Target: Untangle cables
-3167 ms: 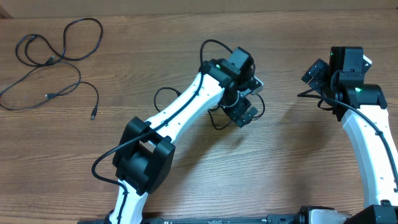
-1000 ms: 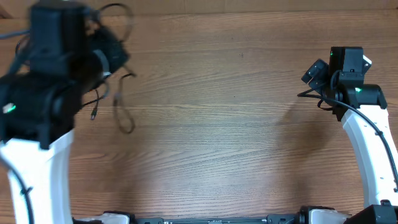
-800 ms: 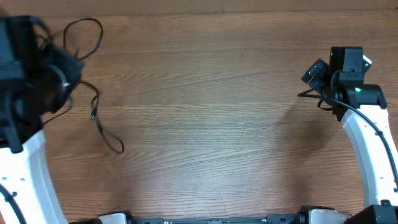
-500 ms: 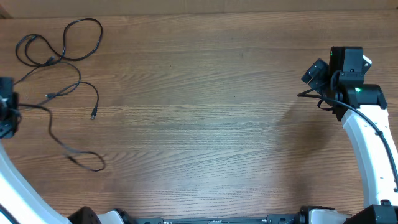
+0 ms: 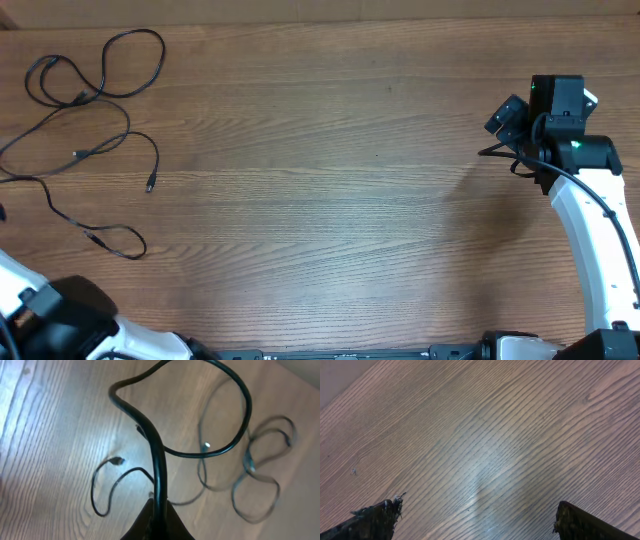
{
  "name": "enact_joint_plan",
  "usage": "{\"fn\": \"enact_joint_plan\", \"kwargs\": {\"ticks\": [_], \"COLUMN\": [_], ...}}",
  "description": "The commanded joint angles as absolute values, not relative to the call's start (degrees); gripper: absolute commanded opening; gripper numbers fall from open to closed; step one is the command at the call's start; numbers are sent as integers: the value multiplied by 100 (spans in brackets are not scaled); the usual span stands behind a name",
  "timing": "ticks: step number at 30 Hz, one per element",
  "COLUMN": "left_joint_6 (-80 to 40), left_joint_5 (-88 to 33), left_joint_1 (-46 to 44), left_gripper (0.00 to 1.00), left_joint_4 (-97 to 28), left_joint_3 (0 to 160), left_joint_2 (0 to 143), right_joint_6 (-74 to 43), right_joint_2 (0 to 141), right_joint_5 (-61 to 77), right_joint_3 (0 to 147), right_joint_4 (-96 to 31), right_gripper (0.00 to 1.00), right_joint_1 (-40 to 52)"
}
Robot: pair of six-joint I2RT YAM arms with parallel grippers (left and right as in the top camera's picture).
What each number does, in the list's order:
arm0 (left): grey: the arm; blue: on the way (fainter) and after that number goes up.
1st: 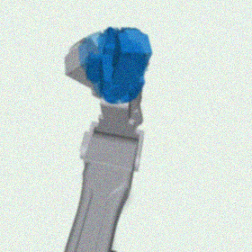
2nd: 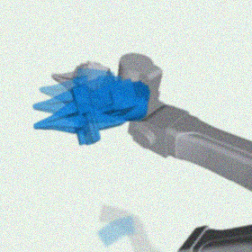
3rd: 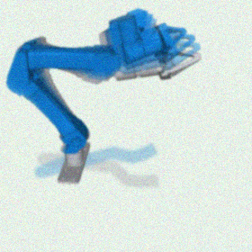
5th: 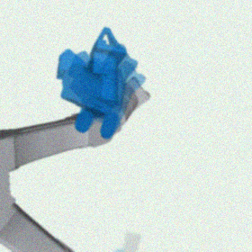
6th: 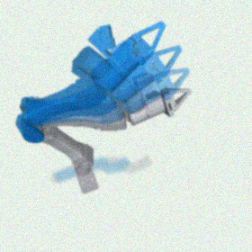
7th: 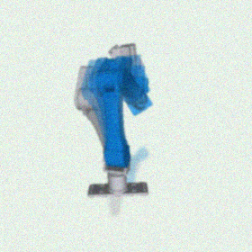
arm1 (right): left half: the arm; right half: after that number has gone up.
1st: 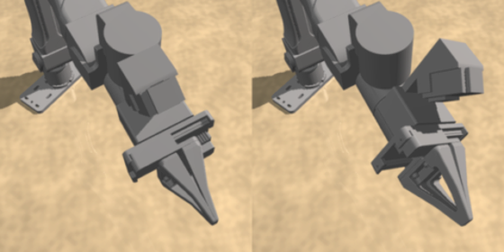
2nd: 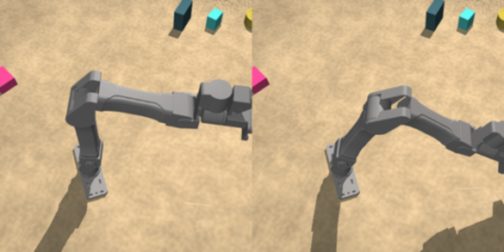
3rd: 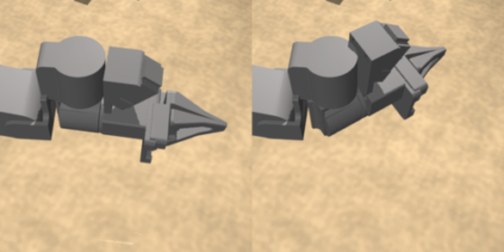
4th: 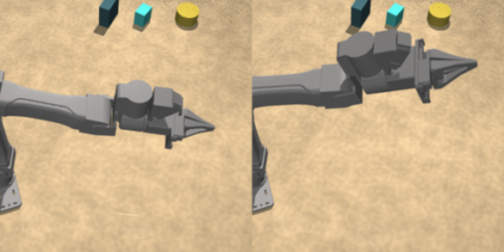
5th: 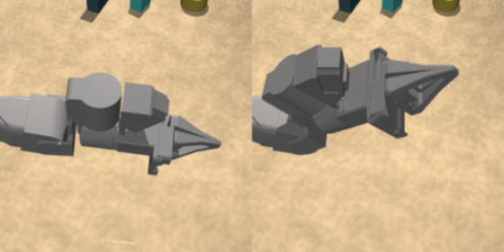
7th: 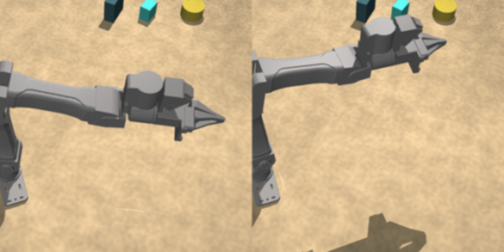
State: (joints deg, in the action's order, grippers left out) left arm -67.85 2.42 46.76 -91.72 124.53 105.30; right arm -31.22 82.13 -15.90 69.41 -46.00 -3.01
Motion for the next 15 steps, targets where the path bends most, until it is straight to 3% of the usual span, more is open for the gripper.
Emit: {"fn": "enact_joint_plan", "kwargs": {"ticks": [1,8,15], "left_joint_6": [-7035,-7091,-7185], "left_joint_5": [311,392,1267], "left_joint_1": [4908,5271,5330], "left_gripper": [7,7,7], "left_joint_4": [-9198,-9275,-9273], "left_joint_3": [12484,12484,12484], "left_joint_2": [10973,11891,12704], "right_joint_6": [-3100,-3100,-3100], "right_joint_2": [8123,8123,8123], "right_joint_5": [-1669,-1669,-1669], "right_joint_3": [6971,6971,6971], "right_joint_4": [-4574,-4574,-4574], "right_gripper": [100,100,100], "right_joint_1": [-336,-336,-336]}}
